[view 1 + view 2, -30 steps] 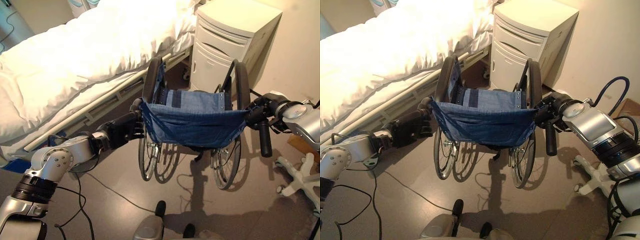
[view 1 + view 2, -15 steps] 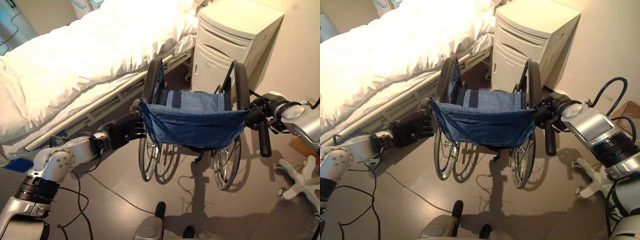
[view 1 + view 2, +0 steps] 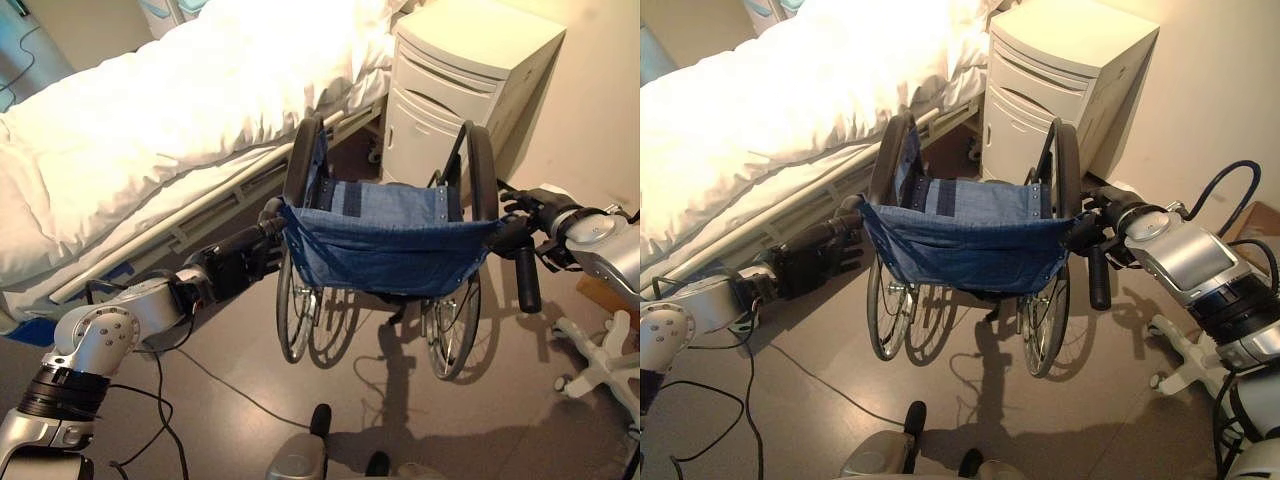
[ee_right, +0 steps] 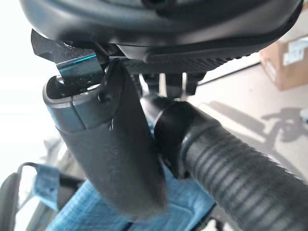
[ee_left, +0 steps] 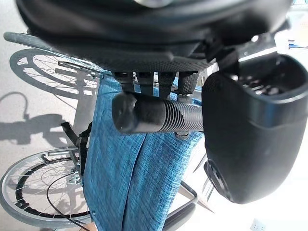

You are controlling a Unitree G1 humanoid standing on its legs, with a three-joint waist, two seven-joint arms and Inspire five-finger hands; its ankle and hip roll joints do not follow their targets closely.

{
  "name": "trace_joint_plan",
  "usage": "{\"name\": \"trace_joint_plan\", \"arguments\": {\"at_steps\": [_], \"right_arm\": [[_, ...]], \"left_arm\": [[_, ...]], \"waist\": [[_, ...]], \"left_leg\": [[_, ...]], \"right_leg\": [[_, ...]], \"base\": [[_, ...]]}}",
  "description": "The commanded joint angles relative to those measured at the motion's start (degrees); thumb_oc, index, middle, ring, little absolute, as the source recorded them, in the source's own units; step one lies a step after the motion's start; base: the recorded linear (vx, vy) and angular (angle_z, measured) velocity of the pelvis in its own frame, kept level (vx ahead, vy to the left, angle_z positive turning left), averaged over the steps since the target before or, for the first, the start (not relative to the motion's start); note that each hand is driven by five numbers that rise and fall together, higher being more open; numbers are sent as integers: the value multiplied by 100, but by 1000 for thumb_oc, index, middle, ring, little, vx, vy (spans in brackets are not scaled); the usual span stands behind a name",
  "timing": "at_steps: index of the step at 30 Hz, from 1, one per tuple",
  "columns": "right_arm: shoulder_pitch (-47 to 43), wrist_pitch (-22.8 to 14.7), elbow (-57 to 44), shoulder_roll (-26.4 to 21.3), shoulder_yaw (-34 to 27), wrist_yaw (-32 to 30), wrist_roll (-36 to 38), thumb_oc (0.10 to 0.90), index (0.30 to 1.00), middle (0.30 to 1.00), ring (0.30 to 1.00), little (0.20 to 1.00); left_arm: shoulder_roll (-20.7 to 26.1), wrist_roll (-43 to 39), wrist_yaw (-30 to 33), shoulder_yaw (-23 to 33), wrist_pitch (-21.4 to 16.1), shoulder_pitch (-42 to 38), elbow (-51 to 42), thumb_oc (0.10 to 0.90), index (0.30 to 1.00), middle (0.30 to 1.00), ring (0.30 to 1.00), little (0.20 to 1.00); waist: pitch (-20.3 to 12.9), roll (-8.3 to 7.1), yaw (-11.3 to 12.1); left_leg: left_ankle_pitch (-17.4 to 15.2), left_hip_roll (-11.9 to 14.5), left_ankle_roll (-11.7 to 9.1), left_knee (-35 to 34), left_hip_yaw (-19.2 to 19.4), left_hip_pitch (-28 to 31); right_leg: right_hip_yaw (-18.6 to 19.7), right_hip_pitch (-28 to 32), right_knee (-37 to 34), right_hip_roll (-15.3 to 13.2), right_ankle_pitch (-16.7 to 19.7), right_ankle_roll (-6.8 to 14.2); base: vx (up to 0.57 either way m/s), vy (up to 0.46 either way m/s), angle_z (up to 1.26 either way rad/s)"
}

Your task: Push the wheelchair next to the bed

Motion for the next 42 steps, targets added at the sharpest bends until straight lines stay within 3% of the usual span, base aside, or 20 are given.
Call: {"name": "trace_joint_plan", "arguments": {"at_steps": [1, 5, 13, 15, 17, 18, 23, 26, 30, 34, 35, 38, 42], "right_arm": [[-72, -1290, -778, 451, -876, -236, 406, 800, 900, 900, 900, 900], [802, -1427, -1216, 313, -1882, -296, 198, 800, 900, 900, 900, 900], [2423, -1748, -1535, 278, -3761, -445, -154, 800, 900, 900, 900, 900], [3173, -1926, -1739, 432, -4538, -582, -307, 800, 900, 900, 900, 900], [3478, -2000, -1838, 502, -4863, -665, -348, 800, 900, 900, 900, 900], [3989, -2191, -1943, 663, -5382, -741, -438, 800, 900, 900, 900, 900], [5011, -2522, -2106, 1033, -6466, -919, -443, 800, 900, 900, 900, 900], [5739, -3034, -2070, 1458, -7130, -926, -264, 800, 900, 900, 900, 900], [6147, -3687, -1915, 2023, -7423, -827, 136, 800, 900, 900, 900, 900], [6259, -4669, -1699, 2543, -7466, -710, 1323, 800, 900, 900, 900, 900], [6151, -5067, -1385, 2834, -7346, -502, 1548, 800, 900, 900, 900, 900], [6018, -5501, -700, 3348, -7140, 84, 2205, 800, 900, 900, 900, 900], [5899, -5683, 677, 3643, -7060, 684, 2545, 800, 900, 900, 900, 900]], "left_arm": [[731, 109, 237, 1502, -1375, 54, 64, 800, 900, 900, 900, 900], [612, 119, 347, 2335, -1555, 639, -127, 800, 900, 900, 900, 900], [193, 208, 332, 3259, -1583, 1471, -365, 800, 900, 900, 900, 900], [-1, 226, 338, 3547, -1637, 1805, -469, 800, 900, 900, 900, 900], [-79, 203, 337, 3669, -1658, 1928, -500, 800, 900, 900, 900, 900], [-228, 244, 332, 3851, -1619, 2123, -577, 800, 900, 900, 900, 900], [-559, 434, 326, 4211, -1402, 2611, -519, 800, 900, 900, 900, 900], [-776, 495, 186, 4441, -1317, 2997, -224, 800, 900, 900, 900, 900], [-1095, 309, 82, 4584, -1269, 3213, 134, 800, 900, 900, 900, 900], [-1399, 249, -22, 4572, -1156, 3351, 696, 800, 900, 900, 900, 900], [-1520, 425, -300, 4478, -1210, 3329, 1120, 800, 900, 900, 900, 900], [-1727, 709, -598, 4234, -1370, 3279, 1682, 800, 900, 900, 900, 900], [-1874, 996, -1043, 3832, -1709, 3146, 2361, 800, 900, 900, 900, 900]], "waist": [[-1131, -219, 424], [-1133, -208, 345], [-1135, -206, 189], [-1131, -194, 94], [-1131, -186, 55], [-1133, -171, -26], [-1166, -137, -222], [-1160, -109, -381], [-1174, -69, -515], [-1200, -28, -623], [-1199, -11, -655], [-1181, 6, -713], [-1163, 10, -728]], "left_leg": [[-227, -69, -12, -490, 464, 764], [-182, -57, -2, -554, 508, 757], [-221, -25, -11, -598, 582, 764], [-242, -6, -9, -602, 650, 769], [-250, 2, -8, -606, 682, 767], [-264, 15, -10, -613, 729, 776], [-340, 44, -27, -622, 834, 818], [-368, 56, -26, -628, 925, 830], [-382, 82, -35, -634, 1020, 823], [-383, 102, -46, -636, 1111, 793], [-382, 99, -55, -631, 1134, 780], [-381, 90, -58, -623, 1164, 767], [-390, 88, -67, -605, 1206, 763]], "right_leg": [[427, -464, -283, -555, 1062, 690], [475, -508, -281, -521, 1082, 660], [530, -543, -285, -515, 1048, 669], [593, -568, -284, -505, 1030, 668], [628, -583, -285, -496, 1027, 667], [668, -602, -284, -486, 1024, 674], [780, -629, -283, -472, 962, 711], [868, -654, -316, -465, 969, 729], [956, -696, -359, -454, 991, 741], [1013, -758, -388, -459, 1022, 759], [1027, -786, -381, -460, 1035, 768], [1063, -820, -387, -467, 1064, 781], [1080, -832, -398, -480, 1095, 800]], "base": [[-36, 4, 0], [-19, 2, -1], [-9, -1, 18], [-21, -2, 29], [-20, -4, 30], [-25, -9, 19], [-3, -9, 14], [3, 0, 1], [-20, 3, -11], [-33, 4, 0], [-32, 4, -19], [-35, 6, -8], [0, 0, 0]]}}
